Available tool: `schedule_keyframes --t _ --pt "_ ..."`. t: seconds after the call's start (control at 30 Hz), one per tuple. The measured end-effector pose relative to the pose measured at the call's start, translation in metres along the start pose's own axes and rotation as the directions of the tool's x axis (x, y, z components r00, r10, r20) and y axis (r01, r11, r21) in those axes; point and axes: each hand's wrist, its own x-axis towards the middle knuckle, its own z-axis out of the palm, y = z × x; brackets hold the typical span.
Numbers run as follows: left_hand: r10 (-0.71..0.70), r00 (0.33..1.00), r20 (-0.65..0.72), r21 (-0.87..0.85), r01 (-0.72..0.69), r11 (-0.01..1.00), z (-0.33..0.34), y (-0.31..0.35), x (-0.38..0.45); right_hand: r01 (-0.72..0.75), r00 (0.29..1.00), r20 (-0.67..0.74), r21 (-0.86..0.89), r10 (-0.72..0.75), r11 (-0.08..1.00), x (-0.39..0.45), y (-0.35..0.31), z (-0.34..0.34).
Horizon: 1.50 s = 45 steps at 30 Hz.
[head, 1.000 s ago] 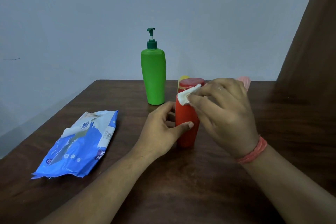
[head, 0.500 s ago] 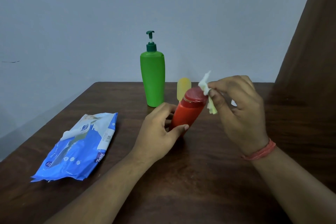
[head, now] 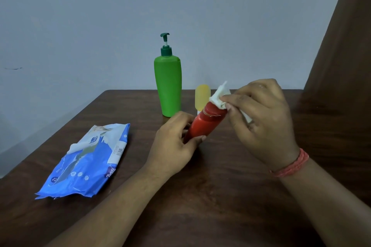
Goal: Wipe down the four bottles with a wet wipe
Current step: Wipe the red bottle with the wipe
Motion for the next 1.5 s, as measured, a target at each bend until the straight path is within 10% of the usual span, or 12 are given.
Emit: schedule_keyframes --t 0.2,0.97,1.23,1.4,1.5 --pt "-0.005 1.000 -0.025 -0.088 0.003 0.996 0.001 -0.002 0.000 0.199 0.979 0.023 0.033 -0.200 0.979 0.000 -0.021 0.003" --pt "-0.031 1.000 -0.003 -0.023 0.030 0.999 -0.002 -0.002 0.001 -0.135 0.990 -0.023 0.067 0.136 0.989 -0.004 -0.004 0.007" --pt "-0.027 1.000 0.009 -0.059 0.028 0.998 -0.002 -0.001 -0.001 0.081 0.997 0.009 0.076 -0.082 0.994 -0.001 -0.016 0.007" --pt "-0.079 0.997 0.023 -0.060 0.080 0.995 -0.005 0.000 0.003 -0.218 0.976 0.011 0.182 0.219 0.959 -0.003 -0.004 0.009" --pt "-0.142 0.983 0.115 -0.157 0.159 0.975 -0.012 -0.003 0.003 -0.490 0.867 0.201 0.516 0.456 0.703 -0.006 -0.005 0.018"
